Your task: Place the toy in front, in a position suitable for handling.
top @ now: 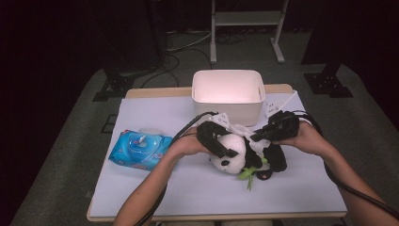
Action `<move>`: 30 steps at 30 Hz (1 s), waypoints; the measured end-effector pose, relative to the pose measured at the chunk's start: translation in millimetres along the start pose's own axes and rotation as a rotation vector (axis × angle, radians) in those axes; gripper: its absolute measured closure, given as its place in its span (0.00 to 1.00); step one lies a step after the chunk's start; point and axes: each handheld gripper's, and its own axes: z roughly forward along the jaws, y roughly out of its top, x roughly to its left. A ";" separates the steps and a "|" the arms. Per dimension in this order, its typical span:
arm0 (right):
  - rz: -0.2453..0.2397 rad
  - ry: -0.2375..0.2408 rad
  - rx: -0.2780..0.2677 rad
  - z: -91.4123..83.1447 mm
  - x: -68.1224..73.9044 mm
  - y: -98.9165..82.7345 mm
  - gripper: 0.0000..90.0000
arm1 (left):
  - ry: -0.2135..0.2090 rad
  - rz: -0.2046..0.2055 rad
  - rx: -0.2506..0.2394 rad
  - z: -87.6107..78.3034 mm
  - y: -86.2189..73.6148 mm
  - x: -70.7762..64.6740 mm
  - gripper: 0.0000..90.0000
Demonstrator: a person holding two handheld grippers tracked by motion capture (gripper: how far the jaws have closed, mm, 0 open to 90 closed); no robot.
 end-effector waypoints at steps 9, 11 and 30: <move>-0.035 0.006 0.000 6.0 19.4 -0.3 0.93 | 0.007 -0.032 0.005 -6.6 -6.3 -14.3 0.13; -0.047 0.002 -0.002 6.0 24.3 -0.8 0.93 | 0.003 -0.044 0.003 -8.6 -7.5 -16.7 0.11; -0.129 0.037 0.026 9.8 63.4 -2.2 0.93 | -0.047 -0.087 -0.007 -12.5 -23.2 -33.1 0.22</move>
